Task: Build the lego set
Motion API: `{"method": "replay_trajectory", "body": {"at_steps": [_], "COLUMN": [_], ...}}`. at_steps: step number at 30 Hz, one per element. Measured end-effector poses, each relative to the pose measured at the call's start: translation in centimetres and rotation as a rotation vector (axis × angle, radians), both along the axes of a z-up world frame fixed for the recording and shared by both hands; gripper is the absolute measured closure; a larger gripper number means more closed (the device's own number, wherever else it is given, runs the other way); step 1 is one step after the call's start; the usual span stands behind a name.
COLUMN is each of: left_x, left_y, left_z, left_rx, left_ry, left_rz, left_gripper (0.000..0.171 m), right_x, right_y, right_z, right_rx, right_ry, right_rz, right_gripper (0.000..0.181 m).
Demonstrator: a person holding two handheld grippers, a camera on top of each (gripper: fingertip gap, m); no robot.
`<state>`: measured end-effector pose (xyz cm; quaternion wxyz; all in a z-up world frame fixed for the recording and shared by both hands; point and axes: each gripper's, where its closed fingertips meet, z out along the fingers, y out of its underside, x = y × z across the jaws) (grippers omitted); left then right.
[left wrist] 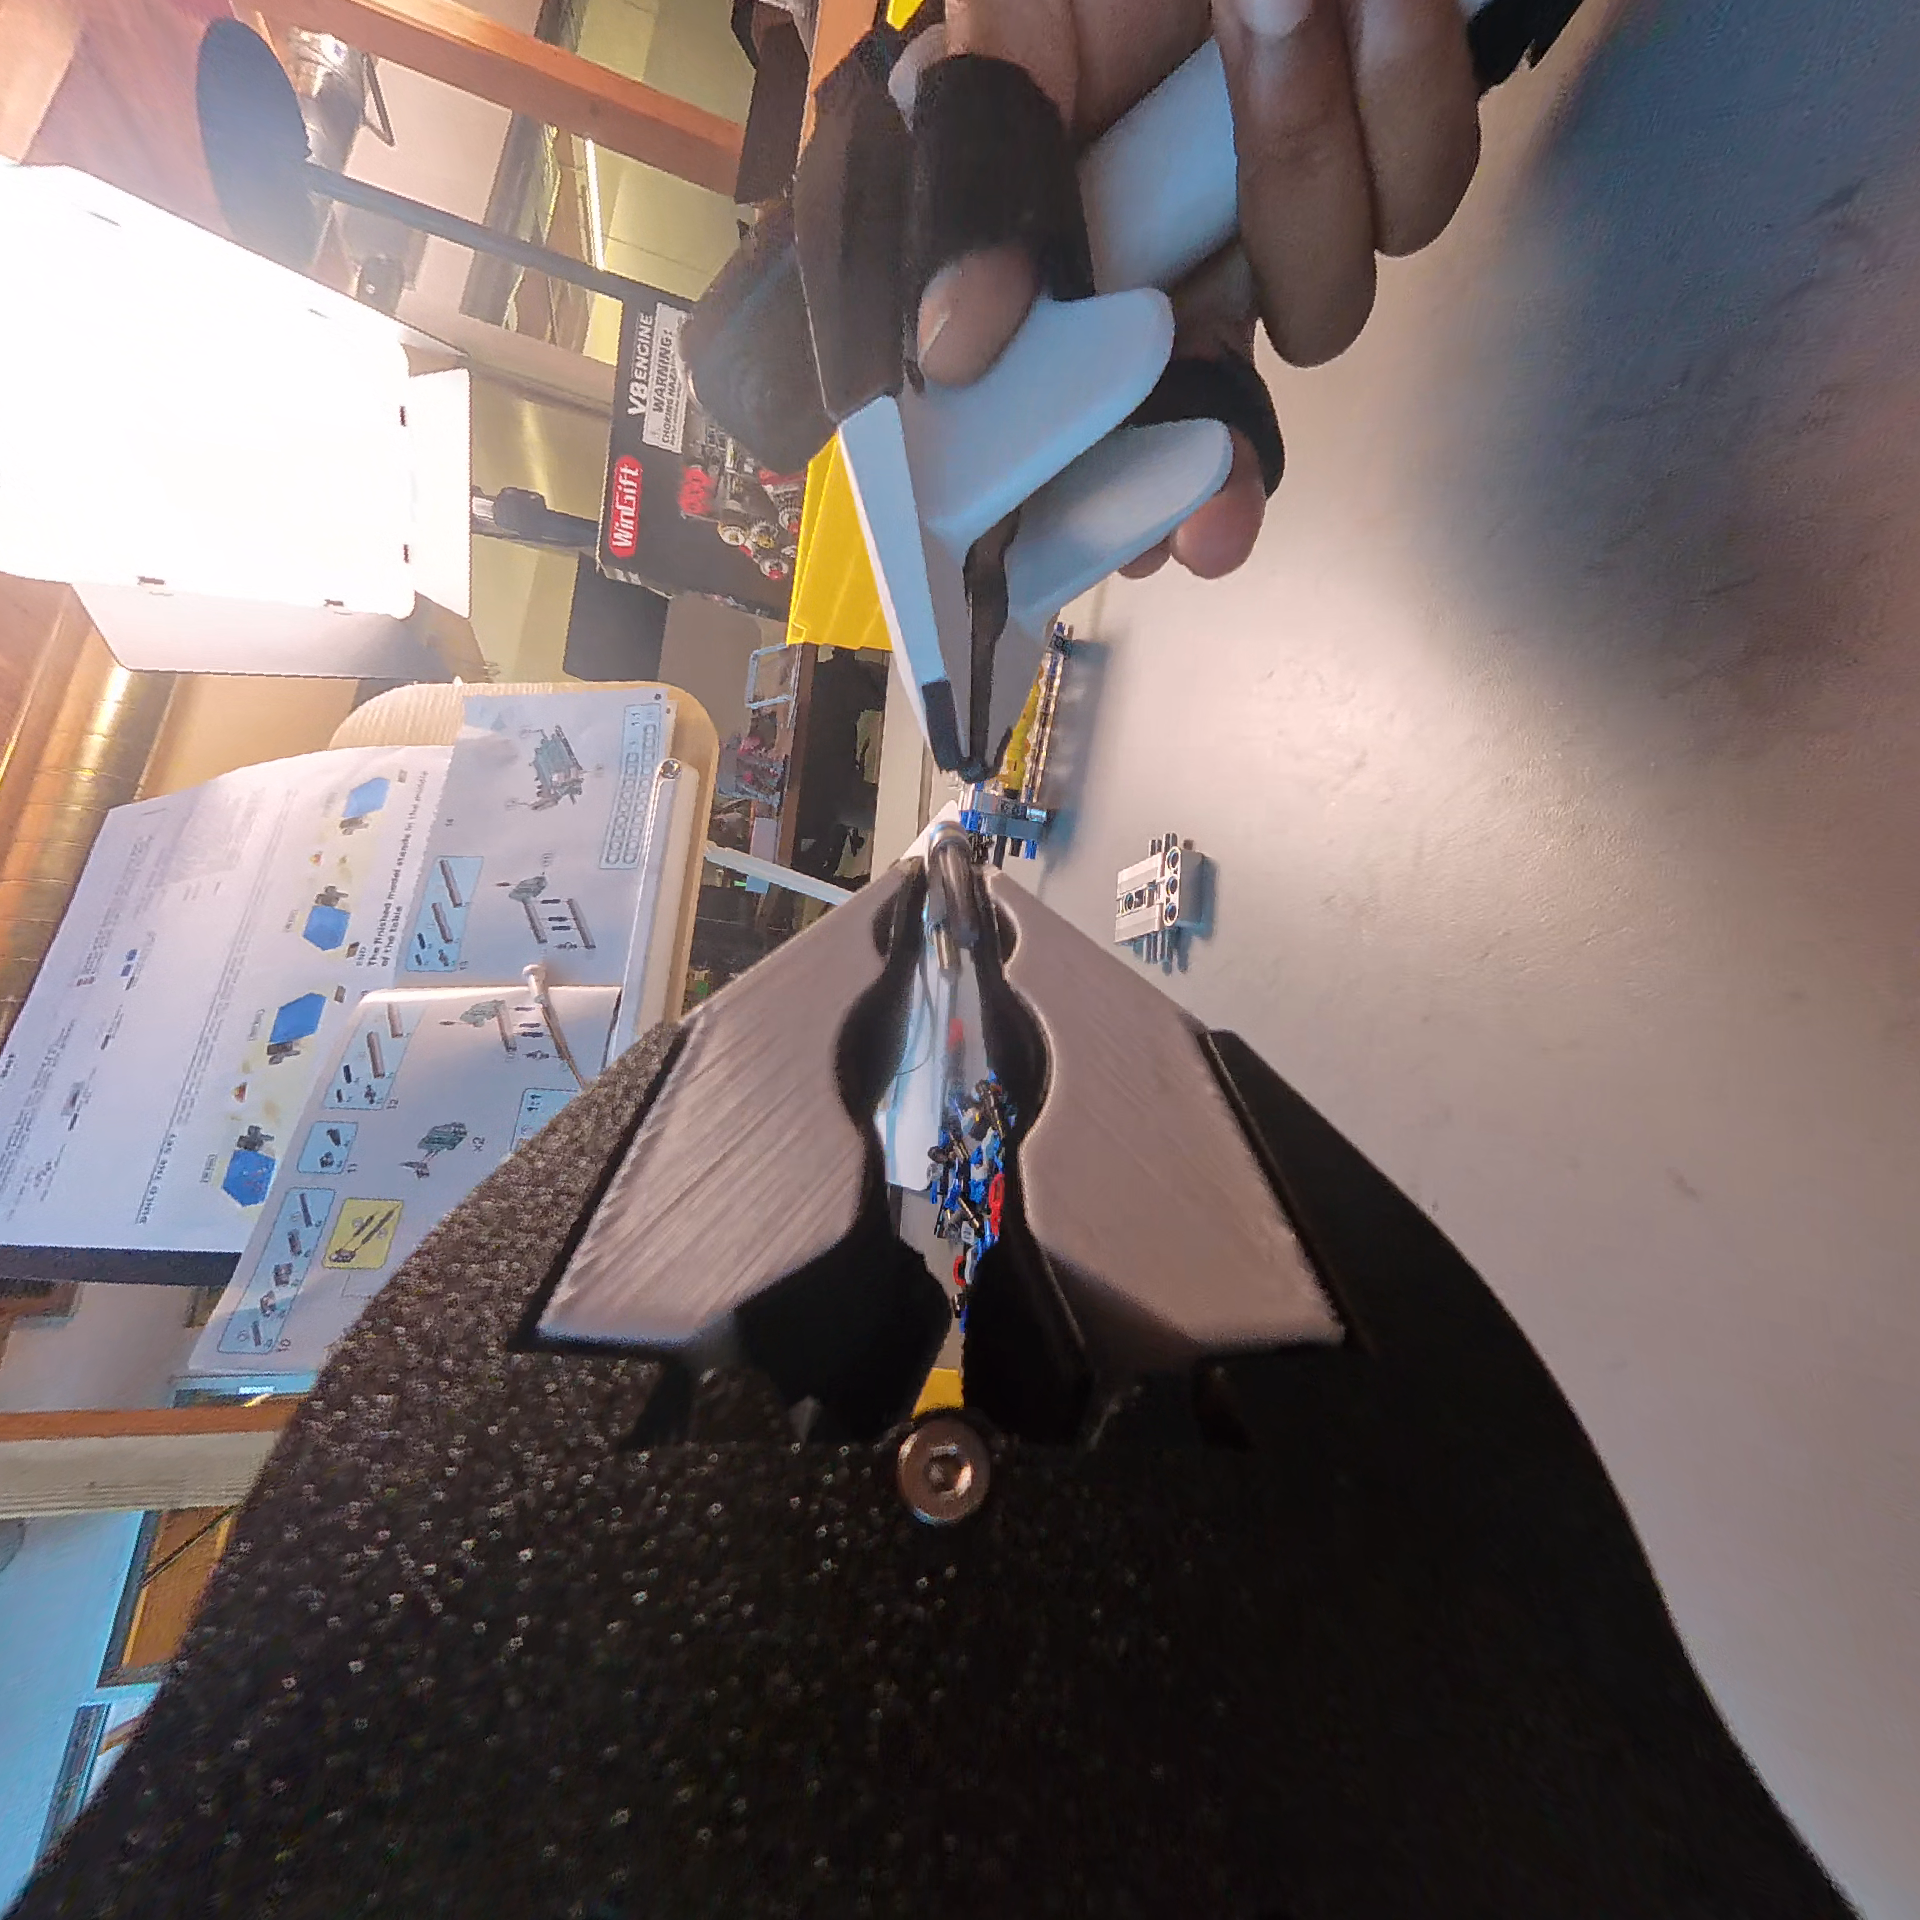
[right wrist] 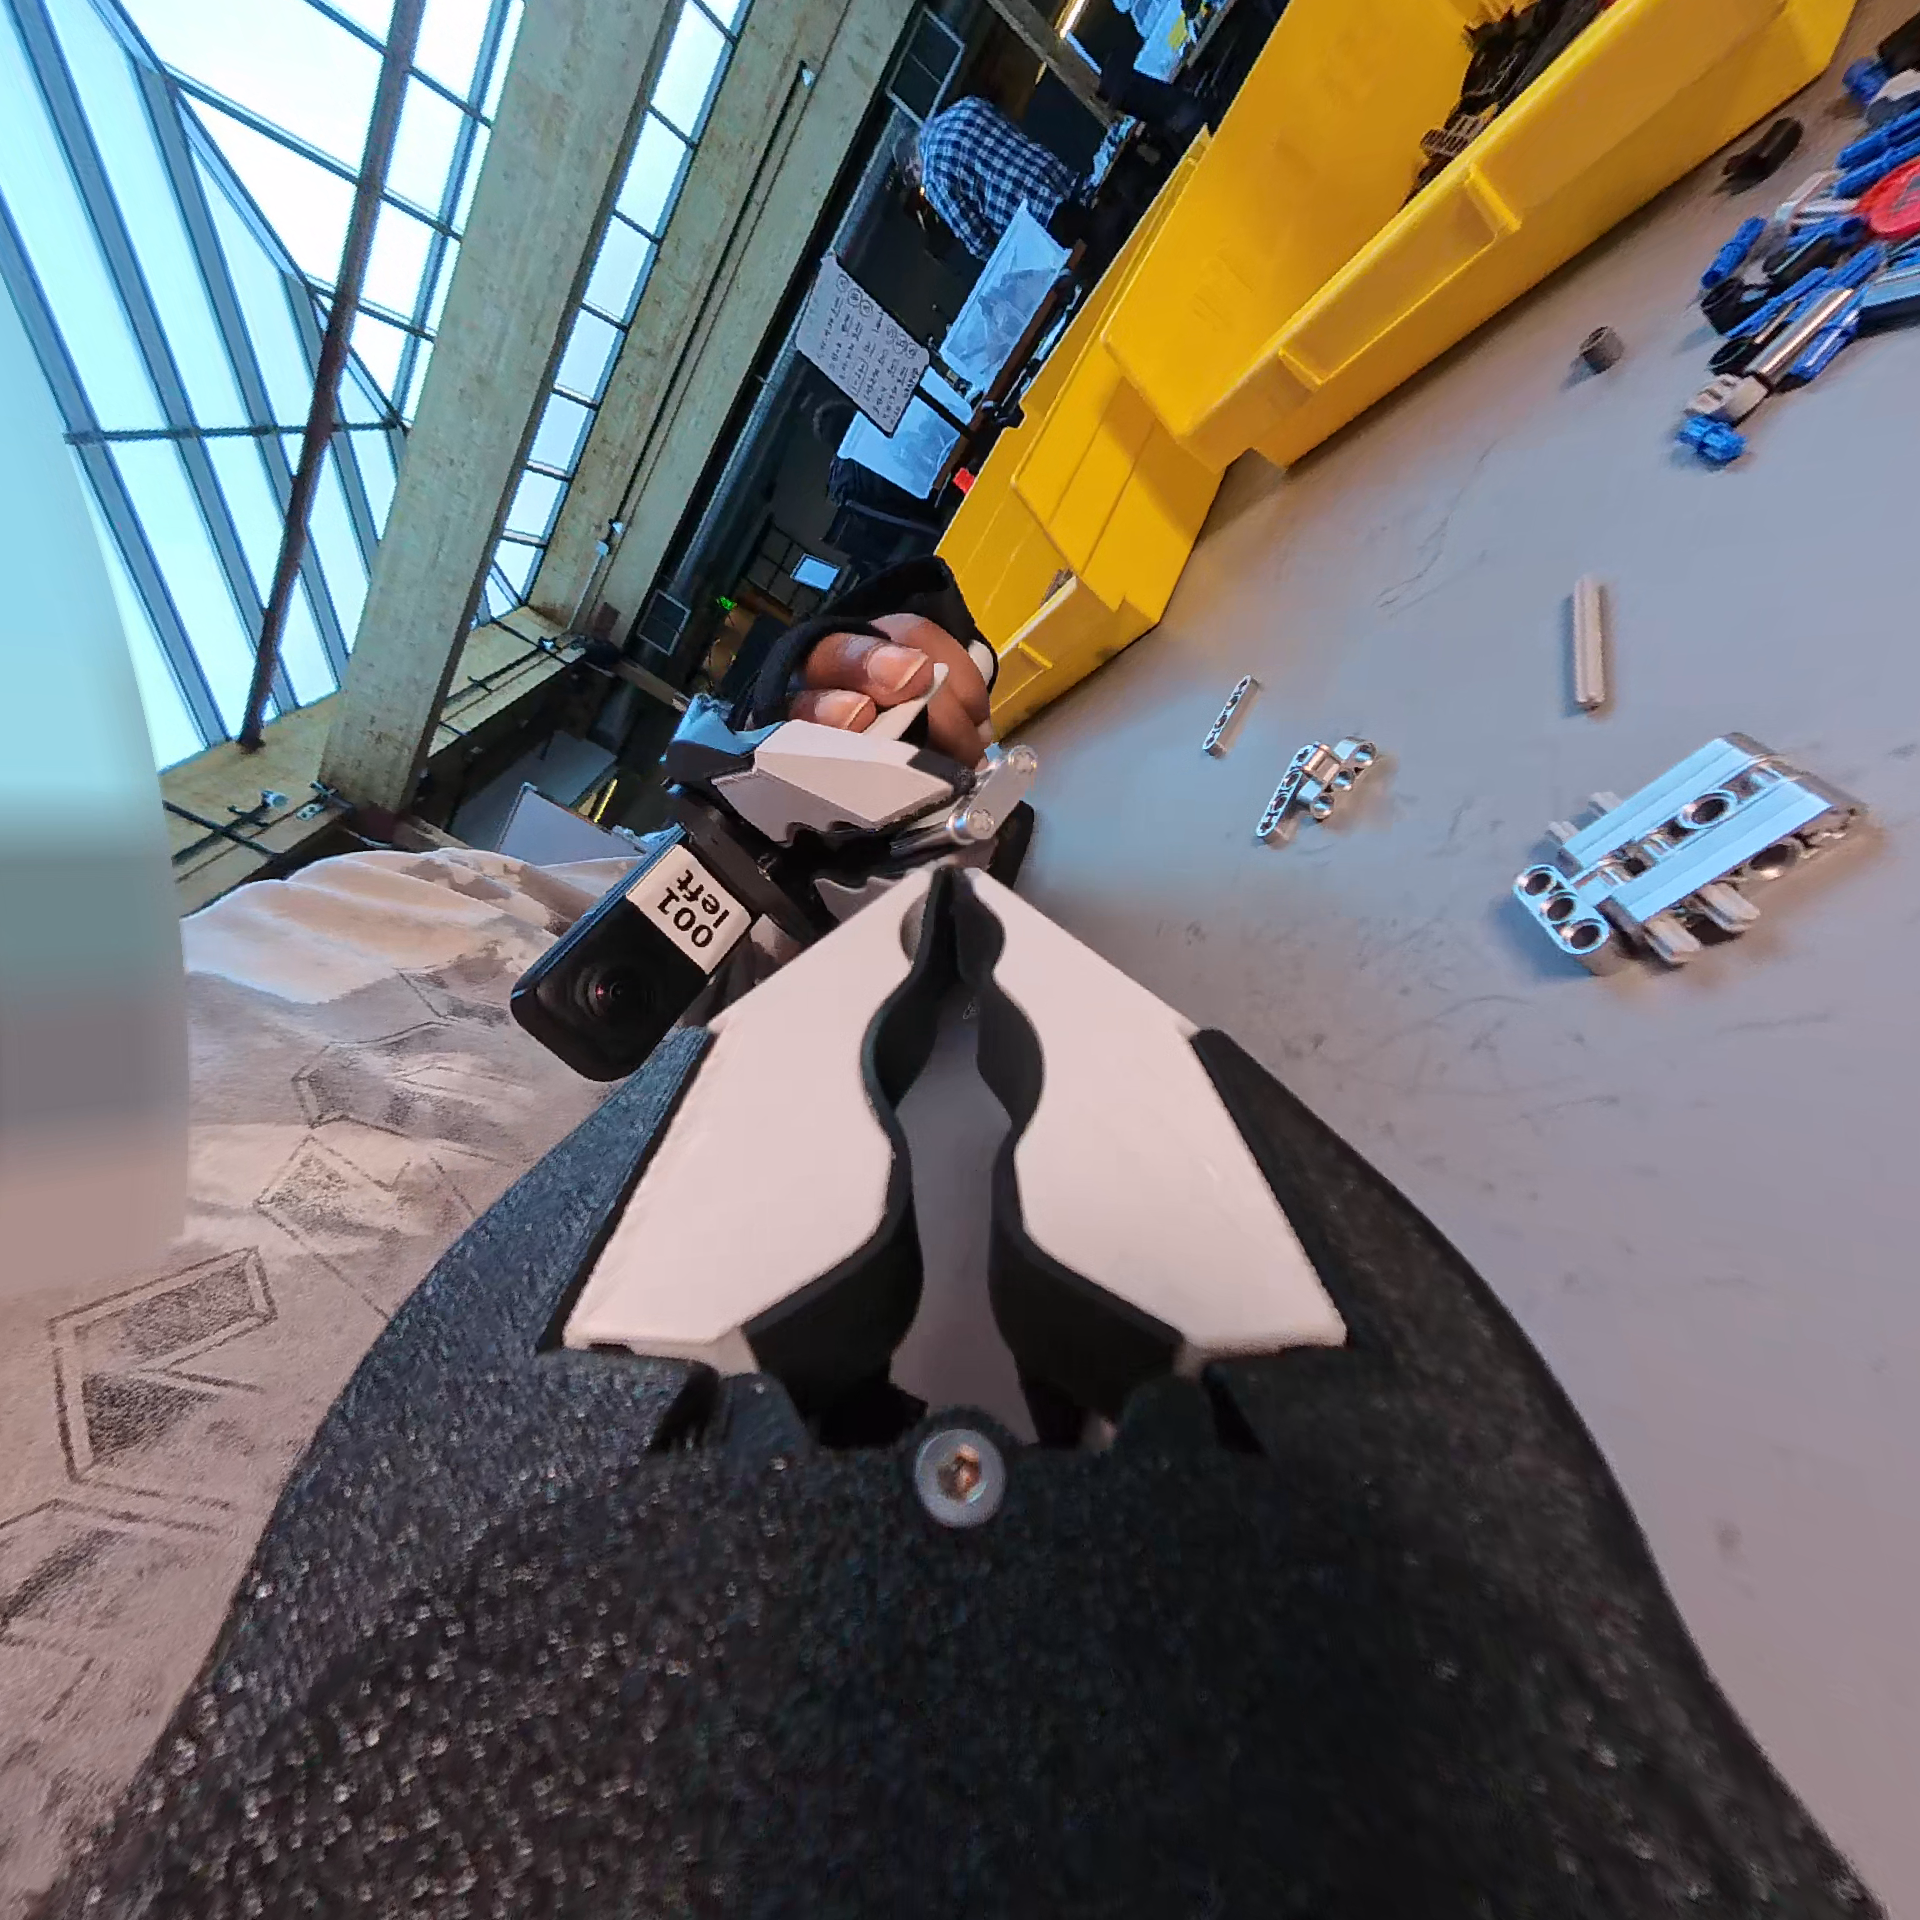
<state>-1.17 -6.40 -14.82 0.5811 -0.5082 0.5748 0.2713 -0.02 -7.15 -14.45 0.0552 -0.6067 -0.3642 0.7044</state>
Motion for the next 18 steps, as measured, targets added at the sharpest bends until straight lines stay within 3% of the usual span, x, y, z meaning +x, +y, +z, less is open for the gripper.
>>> {"method": "replay_trajectory", "body": {"at_steps": [2, 4, 8, 18], "left_x": [0.2, 0.4, 1.3, 2.2], "left_y": [0.0, -0.2, -0.8, -2.0], "left_z": [0.0, 0.0, 0.5, 1.9], "left_rx": [0.002, 0.015, 0.048, 0.039], "left_ry": [0.002, 0.008, 0.010, -0.099], "left_rz": [-0.003, -0.010, -0.047, -0.120], "left_gripper": [0.166, 0.166, 0.166, 0.160], "right_x": [0.0, -0.1, -0.5, -0.1], "right_y": [0.1, 0.2, -0.8, -2.5], "right_z": [-0.1, -0.1, 0.9, 2.1], "right_rx": [-0.005, -0.008, -0.036, -0.057], "right_ry": [0.000, -0.002, 0.071, 0.184], "right_rz": [-0.009, -0.016, 0.011, 0.110], "right_gripper": [0.177, 0.157, 0.147, 0.169]}}
